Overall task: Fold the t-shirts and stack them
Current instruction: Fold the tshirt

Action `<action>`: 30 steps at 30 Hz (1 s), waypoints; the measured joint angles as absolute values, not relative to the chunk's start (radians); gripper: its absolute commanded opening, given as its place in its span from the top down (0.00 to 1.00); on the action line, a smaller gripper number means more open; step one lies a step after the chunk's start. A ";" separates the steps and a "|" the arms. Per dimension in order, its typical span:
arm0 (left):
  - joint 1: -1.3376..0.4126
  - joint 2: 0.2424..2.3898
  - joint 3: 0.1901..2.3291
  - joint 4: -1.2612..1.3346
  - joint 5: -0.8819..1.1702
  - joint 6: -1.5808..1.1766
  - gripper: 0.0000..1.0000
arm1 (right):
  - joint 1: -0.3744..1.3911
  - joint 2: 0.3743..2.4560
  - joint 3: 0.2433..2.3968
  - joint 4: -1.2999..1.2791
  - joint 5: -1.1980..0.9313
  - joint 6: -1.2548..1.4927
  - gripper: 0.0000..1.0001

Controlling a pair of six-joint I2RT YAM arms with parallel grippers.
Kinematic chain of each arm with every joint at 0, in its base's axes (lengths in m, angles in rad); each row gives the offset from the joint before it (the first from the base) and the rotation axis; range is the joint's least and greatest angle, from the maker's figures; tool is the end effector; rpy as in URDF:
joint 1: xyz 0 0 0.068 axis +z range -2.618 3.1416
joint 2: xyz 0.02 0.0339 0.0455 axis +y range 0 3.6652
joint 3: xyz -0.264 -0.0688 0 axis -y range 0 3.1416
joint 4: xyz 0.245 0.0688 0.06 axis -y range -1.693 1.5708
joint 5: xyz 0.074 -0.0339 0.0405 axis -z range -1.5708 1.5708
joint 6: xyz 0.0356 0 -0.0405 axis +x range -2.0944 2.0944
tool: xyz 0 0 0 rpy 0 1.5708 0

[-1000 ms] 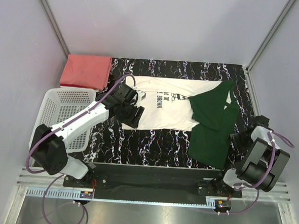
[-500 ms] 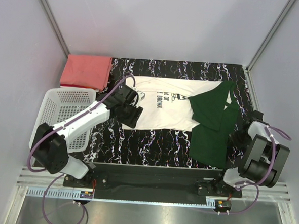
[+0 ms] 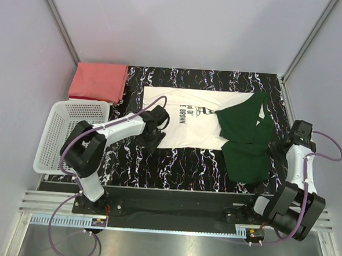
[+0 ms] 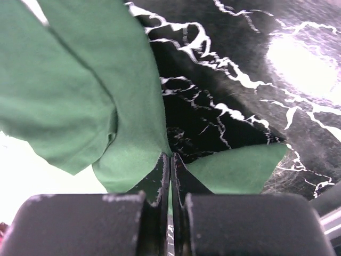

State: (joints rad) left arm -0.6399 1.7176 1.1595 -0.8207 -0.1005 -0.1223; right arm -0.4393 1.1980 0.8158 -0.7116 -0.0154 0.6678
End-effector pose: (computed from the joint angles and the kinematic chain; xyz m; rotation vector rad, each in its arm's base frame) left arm 0.2581 -0.1877 0.1884 0.7351 2.8322 0.0318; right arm 0.2028 -0.0947 0.2263 1.3983 2.2721 0.0944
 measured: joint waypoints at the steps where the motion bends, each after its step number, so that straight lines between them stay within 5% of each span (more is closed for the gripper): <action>1: -0.643 1.728 1.159 -0.822 -0.110 -0.118 0.44 | -0.439 1.184 0.816 -0.712 -0.028 0.661 1.00; 16: -0.645 1.829 1.196 -0.808 -0.260 -0.049 0.46 | -0.439 1.128 0.759 -0.700 -0.147 0.628 1.00; 17: -0.645 1.835 1.196 -0.806 -0.263 -0.044 0.49 | -0.439 1.126 0.758 -0.700 -0.152 0.628 1.00; 22: -0.645 1.864 1.200 -0.799 -0.259 -0.029 1.00 | -0.439 1.102 0.757 -0.700 -0.152 0.629 1.00; 30: -0.646 1.866 1.212 -0.801 -0.259 -0.019 1.00 | -0.439 1.077 0.751 -0.706 -0.124 0.636 1.00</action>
